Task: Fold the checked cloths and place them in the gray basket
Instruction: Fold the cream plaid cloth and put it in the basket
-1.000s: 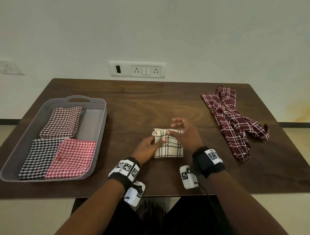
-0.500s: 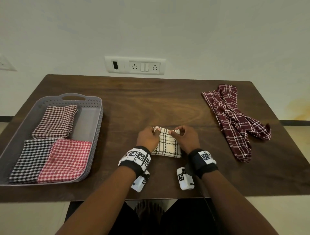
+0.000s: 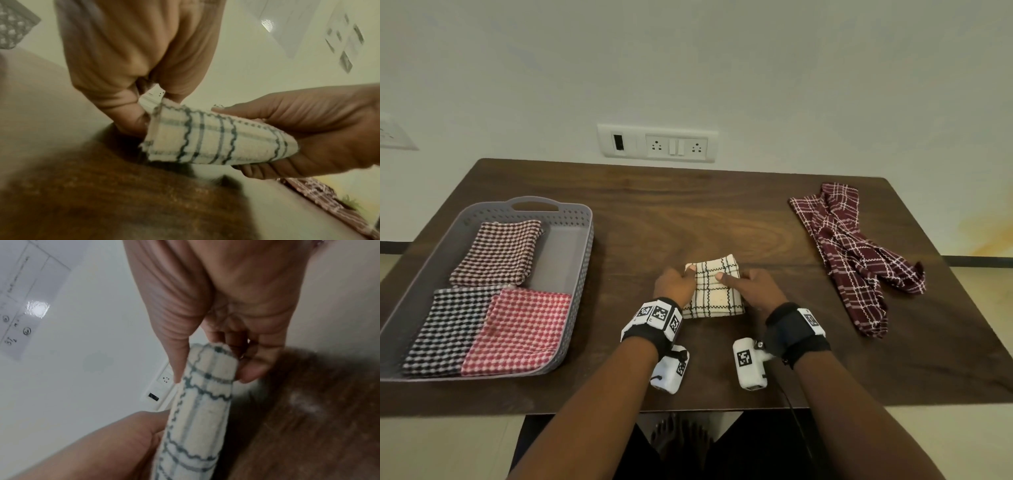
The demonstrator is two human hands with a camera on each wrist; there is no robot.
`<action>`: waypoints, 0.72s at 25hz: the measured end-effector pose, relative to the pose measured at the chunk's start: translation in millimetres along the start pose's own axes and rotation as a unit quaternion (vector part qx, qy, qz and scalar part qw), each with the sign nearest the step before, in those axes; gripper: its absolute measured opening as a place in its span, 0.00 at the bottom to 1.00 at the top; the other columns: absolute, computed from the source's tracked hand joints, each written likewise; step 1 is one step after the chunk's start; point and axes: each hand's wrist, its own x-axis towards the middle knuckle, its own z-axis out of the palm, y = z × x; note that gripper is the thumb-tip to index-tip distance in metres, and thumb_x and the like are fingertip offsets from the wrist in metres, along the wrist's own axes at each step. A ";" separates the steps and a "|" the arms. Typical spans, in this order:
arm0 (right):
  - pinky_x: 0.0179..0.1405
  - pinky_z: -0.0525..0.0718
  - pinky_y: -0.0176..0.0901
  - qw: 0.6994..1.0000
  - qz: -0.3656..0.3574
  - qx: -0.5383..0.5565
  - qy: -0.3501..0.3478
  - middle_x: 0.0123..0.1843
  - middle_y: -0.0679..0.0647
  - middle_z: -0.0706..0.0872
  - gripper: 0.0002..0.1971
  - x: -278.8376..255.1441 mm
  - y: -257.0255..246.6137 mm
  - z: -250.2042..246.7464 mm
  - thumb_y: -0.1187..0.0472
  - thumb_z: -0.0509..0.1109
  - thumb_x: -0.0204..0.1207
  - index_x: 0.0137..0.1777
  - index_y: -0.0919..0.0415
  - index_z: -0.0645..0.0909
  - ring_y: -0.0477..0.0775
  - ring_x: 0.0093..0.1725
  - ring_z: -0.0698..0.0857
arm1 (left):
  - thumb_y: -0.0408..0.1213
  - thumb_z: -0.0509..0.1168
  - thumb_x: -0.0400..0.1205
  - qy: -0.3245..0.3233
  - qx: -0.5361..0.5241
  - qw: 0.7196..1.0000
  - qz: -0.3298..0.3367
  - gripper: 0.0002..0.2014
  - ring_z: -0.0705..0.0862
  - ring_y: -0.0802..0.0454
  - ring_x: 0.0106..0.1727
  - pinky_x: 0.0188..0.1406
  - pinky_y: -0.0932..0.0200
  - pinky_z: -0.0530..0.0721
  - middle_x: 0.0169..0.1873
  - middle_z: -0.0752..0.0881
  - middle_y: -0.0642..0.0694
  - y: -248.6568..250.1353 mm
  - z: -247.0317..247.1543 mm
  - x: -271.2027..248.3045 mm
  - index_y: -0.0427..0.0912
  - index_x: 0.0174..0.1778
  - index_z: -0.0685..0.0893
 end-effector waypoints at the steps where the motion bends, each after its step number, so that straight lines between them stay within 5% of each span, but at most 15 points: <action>1: 0.43 0.91 0.41 0.999 -0.017 0.039 -0.006 0.57 0.67 0.91 0.17 -8.4 -7.0 7.5 0.61 0.78 0.76 0.60 0.70 0.84 0.56 0.49 0.92 | 0.61 0.57 0.82 -0.006 -0.010 1.000 0.001 0.30 0.86 0.36 0.56 0.52 0.53 0.82 0.54 0.88 0.34 -1.7 -8.3 -5.9 0.34 0.51 0.85; 3: 0.41 0.91 0.42 0.995 -0.055 0.081 -0.024 0.56 0.66 0.91 0.17 -21.0 -24.5 25.7 0.63 0.76 0.78 0.63 0.71 0.82 0.55 0.49 0.93 | 0.65 0.53 0.83 -0.016 -0.029 0.999 0.007 0.29 0.87 0.38 0.54 0.56 0.49 0.86 0.51 0.89 0.37 -1.6 -31.3 -22.6 0.40 0.43 0.84; 6: 0.46 0.92 0.48 0.985 -0.117 0.095 -0.083 0.56 0.63 0.92 0.19 -34.3 -59.5 70.5 0.63 0.76 0.78 0.66 0.67 0.79 0.58 0.52 0.93 | 0.71 0.46 0.82 -0.063 -0.157 0.985 -0.017 0.36 0.89 0.41 0.52 0.45 0.50 0.89 0.50 0.90 0.40 -5.4 -91.6 -44.3 0.43 0.52 0.85; 8: 0.49 0.92 0.52 0.979 -0.143 0.087 -0.112 0.57 0.61 0.92 0.23 -31.1 -77.8 113.9 0.64 0.77 0.76 0.68 0.63 0.76 0.59 0.54 0.92 | 0.66 0.51 0.84 -0.030 -0.230 0.973 -0.004 0.31 0.90 0.44 0.49 0.42 0.52 0.89 0.47 0.91 0.42 -19.8 -149.0 -47.2 0.43 0.54 0.86; 12: 0.49 0.90 0.45 0.977 -0.168 -0.045 -0.120 0.64 0.57 0.88 0.27 -10.9 -91.7 199.8 0.67 0.77 0.76 0.73 0.60 0.71 0.55 0.59 0.89 | 0.52 0.63 0.84 0.120 -0.072 0.990 0.027 0.18 0.88 0.42 0.54 0.57 0.45 0.87 0.50 0.89 0.42 -63.3 -244.1 -30.4 0.41 0.56 0.85; 14: 0.51 0.86 0.41 0.963 -0.193 -0.165 -0.093 0.64 0.54 0.87 0.23 3.0 -96.5 232.3 0.65 0.76 0.77 0.70 0.60 0.74 0.51 0.59 0.87 | 0.44 0.67 0.82 0.112 0.038 0.993 -0.006 0.15 0.86 0.39 0.57 0.59 0.48 0.84 0.54 0.88 0.38 -78.3 -267.0 -20.0 0.36 0.57 0.83; 18: 0.61 0.85 0.51 0.908 -0.219 -0.350 -0.072 0.66 0.59 0.86 0.20 21.1 -112.1 273.4 0.63 0.71 0.80 0.71 0.60 0.75 0.58 0.63 0.86 | 0.37 0.68 0.81 0.112 0.130 0.985 0.017 0.20 0.81 0.38 0.65 0.61 0.50 0.78 0.65 0.83 0.36 -83.8 -285.0 -13.0 0.35 0.68 0.78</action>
